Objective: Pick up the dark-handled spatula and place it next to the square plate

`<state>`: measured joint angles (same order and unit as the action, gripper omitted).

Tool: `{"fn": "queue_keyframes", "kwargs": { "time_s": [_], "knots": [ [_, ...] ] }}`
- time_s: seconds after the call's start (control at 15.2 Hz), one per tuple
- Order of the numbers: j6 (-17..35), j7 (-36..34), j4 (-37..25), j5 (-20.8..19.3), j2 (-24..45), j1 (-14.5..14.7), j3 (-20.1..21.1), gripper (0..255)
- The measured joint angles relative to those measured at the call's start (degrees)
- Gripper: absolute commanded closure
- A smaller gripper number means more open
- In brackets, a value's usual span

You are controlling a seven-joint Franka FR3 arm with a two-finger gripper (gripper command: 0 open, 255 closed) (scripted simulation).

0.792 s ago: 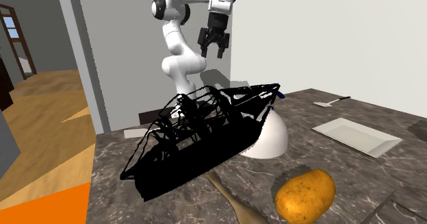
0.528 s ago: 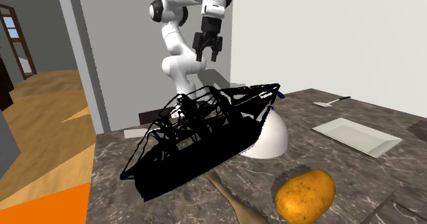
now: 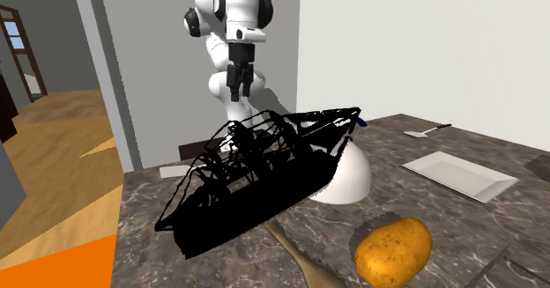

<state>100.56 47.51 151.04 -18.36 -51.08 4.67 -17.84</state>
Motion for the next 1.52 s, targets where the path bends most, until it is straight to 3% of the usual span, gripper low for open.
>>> {"fn": "queue_keyframes", "kwargs": {
  "time_s": [0.46,0.66,0.86,1.52],
  "knots": [
    [10.1,27.0,0.3,-7.6,6.1,4.7,-17.9,0],
    [14.8,39.1,-2.0,-9.0,11.4,9.1,-26.8,0],
    [19.0,49.9,-5.2,-8.3,17.5,15.4,-35.2,0],
    [27.3,53.4,-2.8,-8.2,22.9,19.4,-41.7,0]
  ]
}}
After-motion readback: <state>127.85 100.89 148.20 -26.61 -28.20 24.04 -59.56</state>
